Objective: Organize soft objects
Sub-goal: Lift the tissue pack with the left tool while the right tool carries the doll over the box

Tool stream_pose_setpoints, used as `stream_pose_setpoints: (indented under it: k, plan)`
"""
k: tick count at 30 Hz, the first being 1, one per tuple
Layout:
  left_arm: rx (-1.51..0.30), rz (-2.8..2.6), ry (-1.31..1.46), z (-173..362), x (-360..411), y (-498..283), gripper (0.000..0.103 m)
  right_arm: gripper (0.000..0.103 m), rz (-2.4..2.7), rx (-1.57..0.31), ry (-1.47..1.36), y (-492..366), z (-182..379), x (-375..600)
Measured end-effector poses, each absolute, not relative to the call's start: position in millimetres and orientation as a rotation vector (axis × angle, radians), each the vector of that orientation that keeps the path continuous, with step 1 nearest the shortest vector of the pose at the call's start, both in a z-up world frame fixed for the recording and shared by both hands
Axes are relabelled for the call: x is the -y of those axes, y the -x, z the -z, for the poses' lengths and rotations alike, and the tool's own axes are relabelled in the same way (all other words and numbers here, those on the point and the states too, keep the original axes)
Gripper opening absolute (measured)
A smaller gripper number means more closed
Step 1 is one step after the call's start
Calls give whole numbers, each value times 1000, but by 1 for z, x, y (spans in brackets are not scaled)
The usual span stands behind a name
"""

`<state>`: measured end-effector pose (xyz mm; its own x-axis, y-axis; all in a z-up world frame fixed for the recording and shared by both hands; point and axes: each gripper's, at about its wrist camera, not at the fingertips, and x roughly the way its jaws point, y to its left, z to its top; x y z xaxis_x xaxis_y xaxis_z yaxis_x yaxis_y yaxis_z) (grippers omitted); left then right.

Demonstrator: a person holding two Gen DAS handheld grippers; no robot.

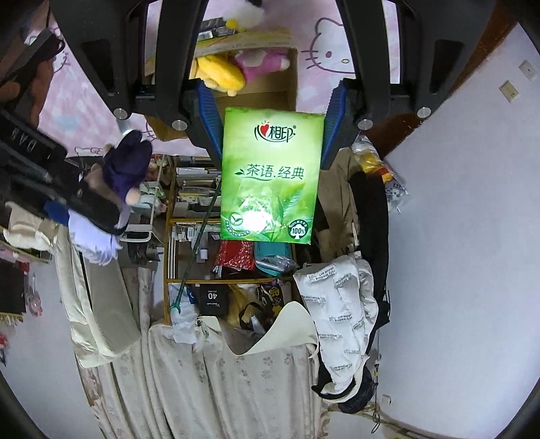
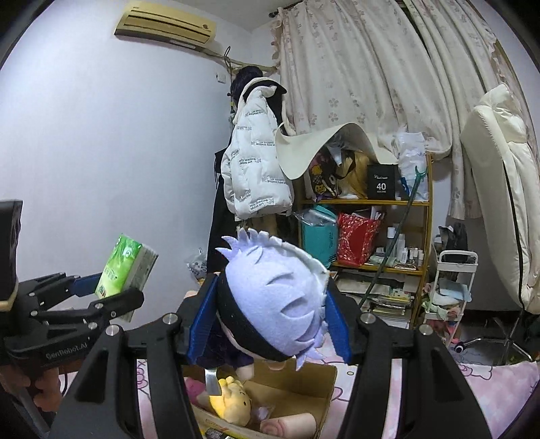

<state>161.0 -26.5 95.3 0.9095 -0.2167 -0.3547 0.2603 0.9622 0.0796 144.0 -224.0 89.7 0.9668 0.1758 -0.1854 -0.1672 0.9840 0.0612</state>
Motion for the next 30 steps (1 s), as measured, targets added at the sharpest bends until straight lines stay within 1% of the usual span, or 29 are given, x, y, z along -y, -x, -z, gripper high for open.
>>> stream_pose_setpoints:
  k: [5,17,30]
  plan:
    - [-362,240,-130,-79,28,-170,53,63,-169,-225,-43,-161,-77,223]
    - [-470,230,-118,-31,25,-196,53,63,-144,-313,-65,-186,-30,229]
    - [-526,235,-122,-8,25,-211,53,63,-146,-353,-77,-199,-9,238]
